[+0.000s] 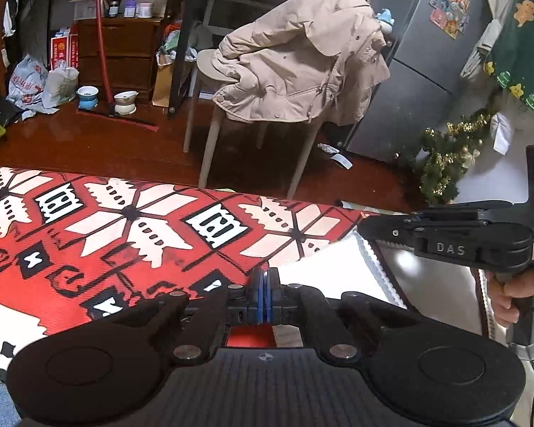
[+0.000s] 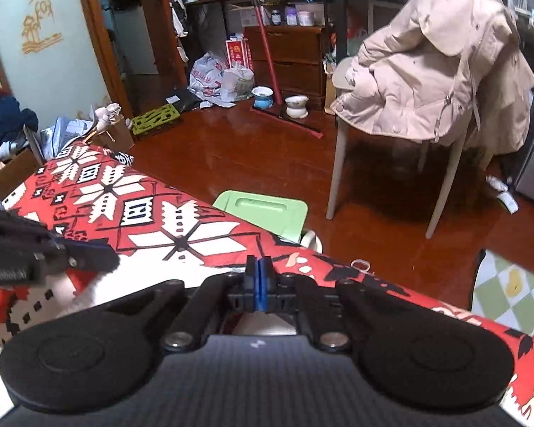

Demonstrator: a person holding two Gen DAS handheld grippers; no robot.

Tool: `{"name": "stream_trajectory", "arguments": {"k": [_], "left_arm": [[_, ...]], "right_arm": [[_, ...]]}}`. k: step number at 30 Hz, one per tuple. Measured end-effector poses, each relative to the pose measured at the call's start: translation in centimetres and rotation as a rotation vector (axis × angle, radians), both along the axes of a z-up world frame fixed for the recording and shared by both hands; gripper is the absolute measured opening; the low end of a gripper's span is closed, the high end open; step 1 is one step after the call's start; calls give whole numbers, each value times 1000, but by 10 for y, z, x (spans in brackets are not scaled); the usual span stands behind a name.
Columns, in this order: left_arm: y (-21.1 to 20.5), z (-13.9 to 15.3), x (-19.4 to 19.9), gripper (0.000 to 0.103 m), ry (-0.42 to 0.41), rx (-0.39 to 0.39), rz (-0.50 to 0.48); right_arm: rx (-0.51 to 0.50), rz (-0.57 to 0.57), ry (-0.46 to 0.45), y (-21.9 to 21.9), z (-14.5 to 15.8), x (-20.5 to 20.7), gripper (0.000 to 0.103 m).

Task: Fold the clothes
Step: 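Smooth the folded edge with the left gripper while the right gripper holds the sweater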

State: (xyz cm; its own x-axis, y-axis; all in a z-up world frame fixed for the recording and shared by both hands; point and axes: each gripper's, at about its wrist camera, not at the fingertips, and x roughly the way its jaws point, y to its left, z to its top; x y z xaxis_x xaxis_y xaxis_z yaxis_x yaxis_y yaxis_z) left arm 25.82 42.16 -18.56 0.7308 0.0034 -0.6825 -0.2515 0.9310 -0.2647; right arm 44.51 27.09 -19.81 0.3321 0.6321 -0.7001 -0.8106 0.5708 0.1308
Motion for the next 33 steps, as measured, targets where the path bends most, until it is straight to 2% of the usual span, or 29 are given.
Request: {"name": "stream_trajectory", "arguments": {"k": [4, 8, 9, 10, 13, 15, 18, 20, 23, 25, 29, 33], "left_arm": [[8, 7, -6, 12, -10, -10, 7], [9, 18, -15, 9, -39, -28, -19], [3, 20, -16, 4, -43, -30, -48], [-2, 21, -15, 4, -44, -30, -78], [-23, 16, -1, 4, -14, -3, -150], [-29, 7, 12, 3, 15, 6, -149], [-27, 0, 25, 3, 11, 6, -130], [-23, 0, 33, 3, 13, -1, -108], [-21, 2, 44, 3, 20, 22, -101], [-22, 8, 45, 3, 16, 28, -87], [-31, 29, 40, 3, -35, -2, -135], [-63, 37, 38, 3, -18, 18, -234]], "right_arm": [[4, -23, 23, -11, 10, 8, 18], [33, -8, 29, -31, 21, 5, 18], [27, 30, 17, -31, 22, -2, 13], [21, 66, 6, -31, 23, -9, 7], [22, 155, 15, -21, 18, -27, 6], [5, 172, 9, -10, 11, -32, 6], [-15, 147, 1, 4, 1, -30, 6], [3, 126, -4, 8, 1, -25, 2], [28, 82, 16, 12, -1, -13, 2], [49, 38, 35, 7, 3, -5, 7], [129, -35, 102, -37, 30, 11, 7], [107, -98, 100, -115, 56, 14, 7]]}}
